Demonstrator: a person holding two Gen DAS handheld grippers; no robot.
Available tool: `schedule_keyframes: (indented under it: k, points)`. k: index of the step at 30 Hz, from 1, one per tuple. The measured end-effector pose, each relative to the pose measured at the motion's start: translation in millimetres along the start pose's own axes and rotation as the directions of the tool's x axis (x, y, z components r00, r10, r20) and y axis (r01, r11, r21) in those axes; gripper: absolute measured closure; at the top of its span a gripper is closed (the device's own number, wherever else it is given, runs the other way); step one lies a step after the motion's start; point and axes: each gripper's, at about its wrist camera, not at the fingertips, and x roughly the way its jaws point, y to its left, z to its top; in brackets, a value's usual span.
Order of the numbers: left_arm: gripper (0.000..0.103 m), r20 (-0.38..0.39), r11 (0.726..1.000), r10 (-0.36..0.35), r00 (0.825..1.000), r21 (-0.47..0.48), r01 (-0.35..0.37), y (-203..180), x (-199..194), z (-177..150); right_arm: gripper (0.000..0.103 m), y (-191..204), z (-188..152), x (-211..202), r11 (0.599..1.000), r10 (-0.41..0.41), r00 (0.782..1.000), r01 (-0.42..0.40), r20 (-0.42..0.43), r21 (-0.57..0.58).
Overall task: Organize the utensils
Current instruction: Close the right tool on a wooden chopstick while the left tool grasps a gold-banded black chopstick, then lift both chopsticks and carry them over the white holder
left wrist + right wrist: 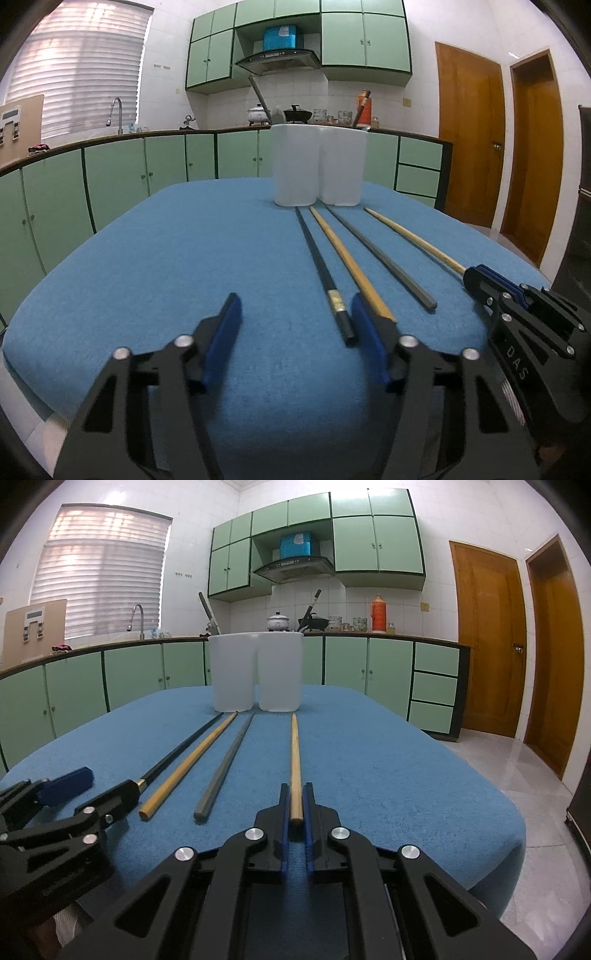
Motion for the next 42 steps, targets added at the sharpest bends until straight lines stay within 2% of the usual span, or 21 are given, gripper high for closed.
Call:
schedule_keyframes:
  k: [1, 4, 5, 6, 8, 18, 27, 36, 42]
  points:
    - [0.053, -0.004, 1.000, -0.005, 1.000, 0.003, 0.006, -1.6, -0.4, 0.1, 0.096, 0.4, 0.7, -0.8, 1.000, 0.000, 1.000, 0.000, 0.001, -0.002]
    - [0.070, -0.017, 1.000, -0.025, 1.000, 0.013, 0.025, -6.8, -0.4, 1.2, 0.096, 0.3, 2.7, -2.6, 1.000, 0.000, 1.000, 0.000, 0.005, -0.006]
    - [0.081, -0.024, 0.999, -0.035, 0.999, 0.017, 0.035, -8.5, 0.1, 1.6, 0.096, 0.3, 3.5, -3.5, 1.000, 0.001, 1.000, -0.001, 0.006, -0.006]
    - [0.087, -0.029, 0.999, -0.040, 0.999, 0.019, 0.041, -10.5, 0.2, 1.2, 0.096, 0.3, 4.5, -3.0, 1.000, 0.002, 1.000, -0.002, 0.006, -0.005]
    - [0.095, -0.038, 0.998, -0.052, 0.998, 0.019, 0.053, -12.3, 0.5, 1.9, 0.096, -0.2, 4.5, -4.9, 1.000, 0.003, 1.000, -0.003, 0.008, -0.005]
    - [0.096, -0.026, 0.999, -0.046, 0.999, -0.004, 0.046, -12.5, -7.0, 10.3, 0.096, -4.4, 12.1, -16.1, 1.000, 0.008, 0.999, -0.007, 0.040, -0.011]
    - [0.097, 0.073, 0.999, -0.049, 0.996, -0.006, 0.049, -6.7, -31.6, 39.5, 0.096, -13.1, 36.7, -30.0, 1.000, 0.018, 0.995, -0.018, 0.094, -0.006]
    - [0.097, 0.182, 0.999, -0.051, 0.982, -0.002, 0.052, -0.4, -51.6, 88.0, 0.096, -18.3, 83.7, -39.7, 0.998, 0.063, 0.986, -0.061, 0.151, -0.015]
    - [0.097, 0.230, 0.998, -0.064, 0.971, 0.007, 0.064, -1.2, -57.1, 119.2, 0.096, -21.9, 123.9, -39.2, 0.993, 0.121, 0.978, -0.120, 0.172, -0.016]
